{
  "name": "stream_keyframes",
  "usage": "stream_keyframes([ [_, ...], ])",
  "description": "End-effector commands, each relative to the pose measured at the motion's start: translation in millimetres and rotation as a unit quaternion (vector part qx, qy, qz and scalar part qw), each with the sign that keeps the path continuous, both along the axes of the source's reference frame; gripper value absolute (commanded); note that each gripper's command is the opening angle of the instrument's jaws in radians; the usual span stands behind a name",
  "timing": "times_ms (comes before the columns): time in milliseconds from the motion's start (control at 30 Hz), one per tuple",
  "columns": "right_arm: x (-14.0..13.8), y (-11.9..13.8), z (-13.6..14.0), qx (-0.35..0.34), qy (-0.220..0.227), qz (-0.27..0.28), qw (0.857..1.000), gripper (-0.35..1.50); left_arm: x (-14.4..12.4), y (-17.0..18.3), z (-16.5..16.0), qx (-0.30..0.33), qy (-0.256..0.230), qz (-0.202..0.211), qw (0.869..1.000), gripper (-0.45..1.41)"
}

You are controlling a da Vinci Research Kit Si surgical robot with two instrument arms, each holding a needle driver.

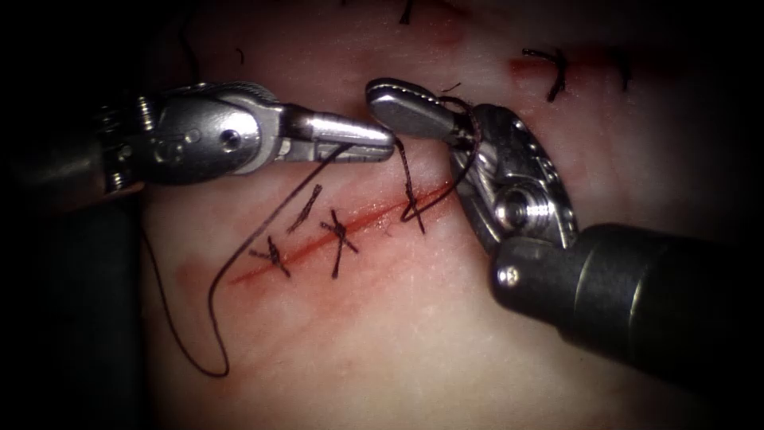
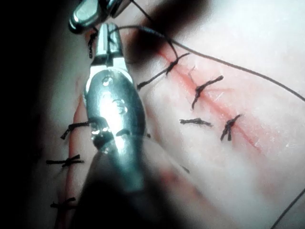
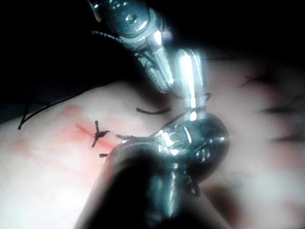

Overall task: Wound Closure
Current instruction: With the left tool, loop the suture one time counter-clockwise around the right tool, then with the right needle holder, grasp the suture end.

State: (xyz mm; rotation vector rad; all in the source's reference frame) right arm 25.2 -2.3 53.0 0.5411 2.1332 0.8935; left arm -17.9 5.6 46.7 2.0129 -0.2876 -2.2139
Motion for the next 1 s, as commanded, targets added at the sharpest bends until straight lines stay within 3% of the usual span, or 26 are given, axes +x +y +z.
stream_keyframes([
  [33,0.2,0.7,0.4,0.003,-0.003,0.002,1.000,-0.20,-0.8,0.3,0.6,0.003,0.003,0.002,1.000,-0.35],
  [100,-0.6,1.0,0.6,0.032,-0.038,-0.008,0.999,-0.21,-1.1,-0.6,1.2,0.012,0.004,0.007,1.000,-0.35],
  [167,-1.4,1.3,0.6,0.060,-0.125,-0.007,0.990,-0.13,-1.6,-2.2,2.0,0.019,0.016,0.014,1.000,-0.35],
  [267,-1.4,1.5,0.5,0.072,-0.190,-0.015,0.979,0.12,-2.0,-3.5,2.3,0.024,0.020,0.020,0.999,-0.35],
  [400,-0.9,1.4,0.5,0.055,-0.276,-0.013,0.960,0.83,-2.5,-5.0,2.2,0.027,0.028,0.029,0.999,-0.35],
  [533,-0.3,1.1,0.3,0.043,-0.355,-0.012,0.934,1.11,-2.9,-6.0,1.8,0.026,0.033,0.033,0.999,-0.35],
  [700,0.7,0.0,1.1,0.033,-0.446,-0.006,0.894,1.13,-3.4,-7.3,2.2,0.033,0.046,0.038,0.998,-0.35],
  [733,0.8,-0.4,1.5,0.032,-0.460,-0.010,0.887,1.01,-3.4,-7.4,2.5,0.032,0.050,0.040,0.997,-0.35],
  [833,0.8,-0.6,2.1,0.036,-0.480,-0.004,0.877,0.93,-3.4,-7.5,2.6,0.031,0.053,0.042,0.997,-0.35],
  [1000,1.4,-0.4,3.3,0.036,-0.521,-0.003,0.853,0.96,-3.4,-7.7,3.0,0.035,0.056,0.042,0.997,-0.35],
])
